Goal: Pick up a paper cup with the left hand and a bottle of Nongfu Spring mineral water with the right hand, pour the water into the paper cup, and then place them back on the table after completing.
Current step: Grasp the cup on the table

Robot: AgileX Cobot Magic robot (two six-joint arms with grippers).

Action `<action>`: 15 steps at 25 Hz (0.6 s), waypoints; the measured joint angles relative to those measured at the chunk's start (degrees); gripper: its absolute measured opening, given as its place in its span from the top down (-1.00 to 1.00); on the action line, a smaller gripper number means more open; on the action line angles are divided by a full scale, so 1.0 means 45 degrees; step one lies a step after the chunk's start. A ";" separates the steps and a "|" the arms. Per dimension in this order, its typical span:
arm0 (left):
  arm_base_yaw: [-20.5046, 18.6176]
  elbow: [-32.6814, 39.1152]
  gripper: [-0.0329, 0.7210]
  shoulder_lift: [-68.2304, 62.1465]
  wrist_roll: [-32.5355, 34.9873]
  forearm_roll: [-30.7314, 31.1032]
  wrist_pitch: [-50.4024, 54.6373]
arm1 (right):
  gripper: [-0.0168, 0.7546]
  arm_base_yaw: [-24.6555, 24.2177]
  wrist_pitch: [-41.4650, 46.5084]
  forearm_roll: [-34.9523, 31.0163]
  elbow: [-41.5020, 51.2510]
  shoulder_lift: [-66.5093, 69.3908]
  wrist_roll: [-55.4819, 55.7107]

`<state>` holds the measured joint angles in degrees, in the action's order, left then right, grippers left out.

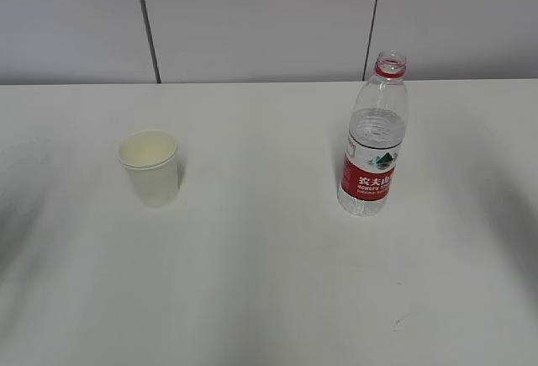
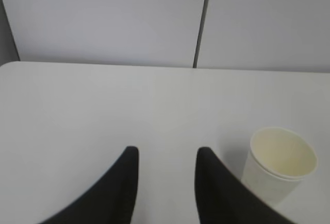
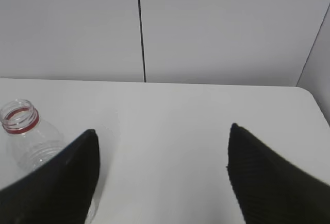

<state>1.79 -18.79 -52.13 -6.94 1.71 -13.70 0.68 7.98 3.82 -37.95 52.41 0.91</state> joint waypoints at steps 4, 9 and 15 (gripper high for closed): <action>0.0673 0.0093 0.28 -0.2080 0.0000 0.0000 -0.1586 | -0.53 0.0000 -0.0776 0.0000 0.0000 0.0796 0.0027; 0.1404 0.0127 0.28 -0.4965 0.0000 0.0028 -0.4006 | -0.53 0.0000 -0.2121 0.0000 0.0000 0.1819 0.0027; 0.1490 0.0856 0.28 -0.7956 0.0000 0.1114 -0.8933 | -0.53 0.0000 -0.3665 0.0000 0.0671 0.2260 0.0033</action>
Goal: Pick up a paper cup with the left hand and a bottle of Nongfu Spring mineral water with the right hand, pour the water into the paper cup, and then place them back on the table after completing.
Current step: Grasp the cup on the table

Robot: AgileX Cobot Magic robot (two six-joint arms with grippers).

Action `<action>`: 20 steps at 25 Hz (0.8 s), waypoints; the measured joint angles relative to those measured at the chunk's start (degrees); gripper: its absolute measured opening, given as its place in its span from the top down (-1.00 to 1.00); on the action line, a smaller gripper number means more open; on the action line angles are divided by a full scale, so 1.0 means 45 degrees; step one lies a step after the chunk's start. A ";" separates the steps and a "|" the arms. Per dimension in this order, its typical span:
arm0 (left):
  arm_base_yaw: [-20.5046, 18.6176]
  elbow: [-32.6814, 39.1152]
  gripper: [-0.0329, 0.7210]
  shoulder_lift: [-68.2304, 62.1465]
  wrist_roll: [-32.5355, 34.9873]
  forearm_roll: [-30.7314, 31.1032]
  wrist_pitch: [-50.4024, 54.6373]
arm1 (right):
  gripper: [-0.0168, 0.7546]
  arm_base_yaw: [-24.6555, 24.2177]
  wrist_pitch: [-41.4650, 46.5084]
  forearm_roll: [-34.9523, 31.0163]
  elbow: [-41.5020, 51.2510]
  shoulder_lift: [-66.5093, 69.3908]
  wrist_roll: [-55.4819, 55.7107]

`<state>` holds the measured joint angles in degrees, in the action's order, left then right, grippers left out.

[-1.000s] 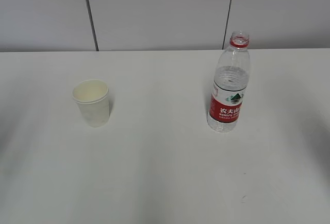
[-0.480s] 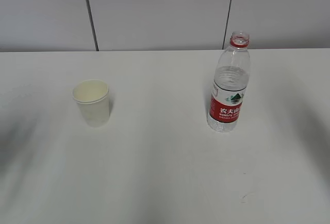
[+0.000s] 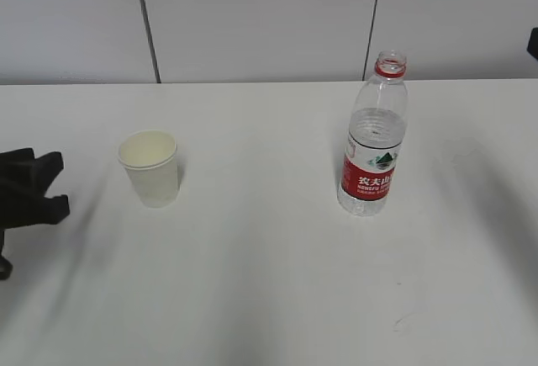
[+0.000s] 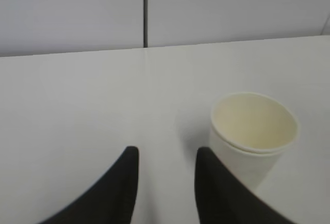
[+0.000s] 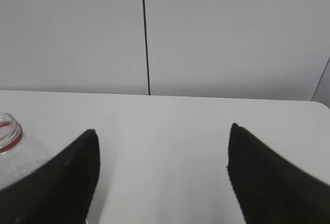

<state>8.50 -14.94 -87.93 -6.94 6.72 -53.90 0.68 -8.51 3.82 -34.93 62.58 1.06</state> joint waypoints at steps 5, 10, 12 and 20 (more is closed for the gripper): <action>0.0000 0.0661 0.28 -0.2132 0.0000 0.1023 -0.2344 | -0.53 -0.0029 -0.1620 0.0000 0.1367 0.0000 0.0103; 0.0000 0.0804 0.28 -0.3294 0.0000 0.1093 -0.2440 | -0.53 -0.0029 -0.3448 0.0057 0.2502 0.0000 0.0446; 0.0000 0.0804 0.28 -0.3382 0.0000 0.1332 -0.2494 | -0.53 -0.0029 -0.3714 0.0076 0.2658 0.0000 0.0500; 0.0000 0.0450 0.21 -0.3407 0.0000 0.3015 -0.2575 | -0.53 -0.0029 -0.4289 0.0076 0.2704 0.0000 0.0548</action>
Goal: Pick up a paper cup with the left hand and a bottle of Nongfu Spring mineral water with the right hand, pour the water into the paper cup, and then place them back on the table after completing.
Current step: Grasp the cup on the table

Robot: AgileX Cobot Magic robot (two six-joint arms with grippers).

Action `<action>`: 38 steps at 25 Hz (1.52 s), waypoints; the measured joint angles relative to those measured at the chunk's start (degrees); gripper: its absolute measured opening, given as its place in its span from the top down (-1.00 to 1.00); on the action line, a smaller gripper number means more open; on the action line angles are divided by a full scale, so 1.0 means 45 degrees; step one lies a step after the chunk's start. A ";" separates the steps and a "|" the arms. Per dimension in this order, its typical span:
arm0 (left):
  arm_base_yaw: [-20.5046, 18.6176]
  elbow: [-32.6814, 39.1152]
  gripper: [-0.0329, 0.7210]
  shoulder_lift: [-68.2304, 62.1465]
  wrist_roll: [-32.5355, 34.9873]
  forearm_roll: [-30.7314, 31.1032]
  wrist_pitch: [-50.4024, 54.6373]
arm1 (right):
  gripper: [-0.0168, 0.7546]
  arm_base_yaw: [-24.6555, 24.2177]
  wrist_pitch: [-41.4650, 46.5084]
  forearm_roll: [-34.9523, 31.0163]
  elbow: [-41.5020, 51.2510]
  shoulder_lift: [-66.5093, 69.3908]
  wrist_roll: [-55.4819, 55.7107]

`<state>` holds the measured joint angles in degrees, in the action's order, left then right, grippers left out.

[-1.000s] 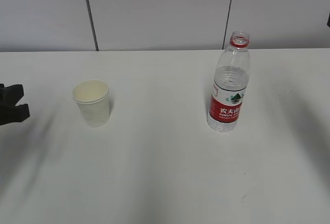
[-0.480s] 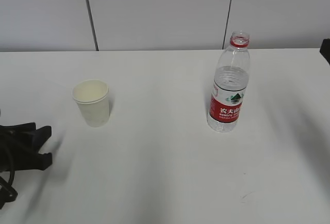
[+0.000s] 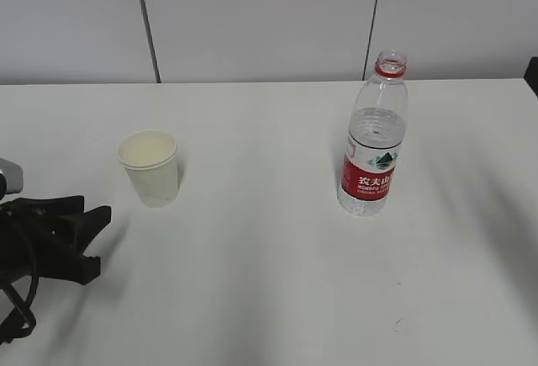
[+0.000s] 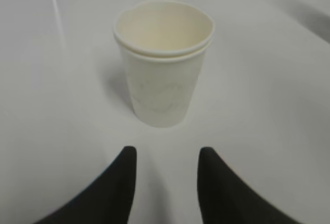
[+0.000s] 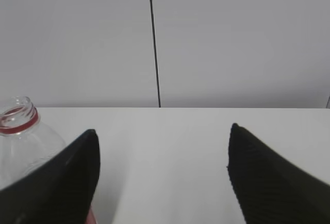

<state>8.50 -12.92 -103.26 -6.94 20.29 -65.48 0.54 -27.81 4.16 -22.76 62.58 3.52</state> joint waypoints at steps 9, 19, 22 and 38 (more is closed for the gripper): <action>0.0000 -0.1437 -0.73 -0.0521 0.0000 0.0588 -0.0012 | -0.53 0.0000 -0.0403 0.0000 0.0000 0.0000 0.0000; 0.0044 -0.3623 -0.78 -0.3040 0.0000 0.0588 -0.0011 | -0.53 0.0000 -0.1015 0.0000 0.0000 0.0000 0.0003; 0.0302 -0.4461 -0.78 -0.3623 0.0000 0.0588 -0.0011 | -0.53 0.0000 -0.1077 0.0000 0.0000 0.0000 0.0003; 0.1017 -0.6025 -0.26 -0.4871 0.0000 -0.0291 0.0000 | -0.53 0.0000 -0.1190 0.0037 0.0000 0.0000 0.0026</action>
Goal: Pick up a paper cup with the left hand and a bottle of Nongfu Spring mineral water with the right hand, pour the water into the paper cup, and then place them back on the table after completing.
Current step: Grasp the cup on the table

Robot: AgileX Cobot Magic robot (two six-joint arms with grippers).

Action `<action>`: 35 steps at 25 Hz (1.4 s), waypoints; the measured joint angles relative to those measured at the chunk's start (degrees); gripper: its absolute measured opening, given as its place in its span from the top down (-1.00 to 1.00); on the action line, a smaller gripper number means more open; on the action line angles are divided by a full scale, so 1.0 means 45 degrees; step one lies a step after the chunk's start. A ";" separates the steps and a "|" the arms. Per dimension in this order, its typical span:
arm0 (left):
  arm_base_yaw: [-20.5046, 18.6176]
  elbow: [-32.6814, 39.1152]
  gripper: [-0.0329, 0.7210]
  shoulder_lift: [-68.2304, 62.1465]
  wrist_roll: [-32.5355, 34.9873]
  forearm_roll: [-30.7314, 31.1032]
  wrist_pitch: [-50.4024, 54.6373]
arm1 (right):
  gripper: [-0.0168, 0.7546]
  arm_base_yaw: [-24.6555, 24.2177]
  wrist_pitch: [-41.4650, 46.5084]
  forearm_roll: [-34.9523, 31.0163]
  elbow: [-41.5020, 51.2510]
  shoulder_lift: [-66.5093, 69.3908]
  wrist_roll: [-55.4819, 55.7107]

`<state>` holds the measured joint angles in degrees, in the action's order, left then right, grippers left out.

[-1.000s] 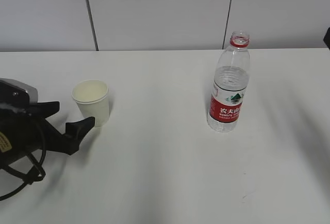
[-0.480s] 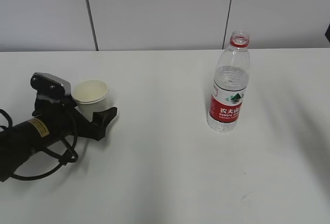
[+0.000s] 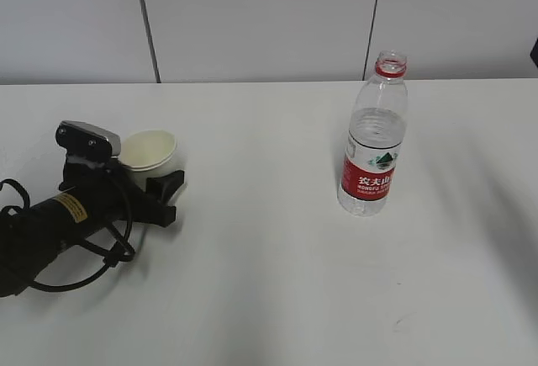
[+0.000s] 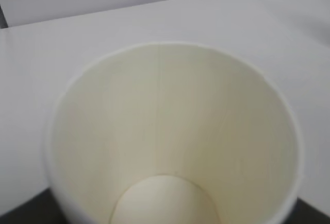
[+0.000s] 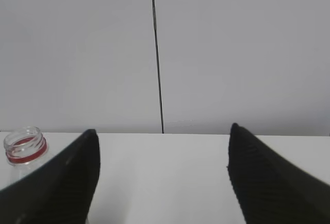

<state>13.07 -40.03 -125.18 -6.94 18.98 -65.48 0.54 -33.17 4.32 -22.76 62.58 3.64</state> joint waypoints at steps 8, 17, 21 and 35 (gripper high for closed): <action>0.0000 -0.0004 -0.09 0.0000 0.0000 0.0012 -0.0050 | -0.53 0.0000 0.0101 0.2199 0.0082 0.0863 0.0906; 0.0000 -0.0004 -0.09 0.0000 0.0000 0.0012 -0.0062 | -0.53 0.0000 -0.2015 0.4655 0.0082 0.3598 0.1676; 0.0000 -0.0004 -0.09 0.0000 0.0000 0.0012 -0.0062 | -0.53 0.0000 -0.4495 0.5291 0.0082 0.5219 0.1831; 0.0000 -0.0004 -0.08 0.0000 0.0000 0.0012 -0.0075 | -0.53 0.0000 -0.7023 0.4672 0.0035 0.8287 0.1961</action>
<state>13.07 -40.04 -125.18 -6.94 19.03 -65.82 0.54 -64.77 25.35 -22.60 99.87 12.46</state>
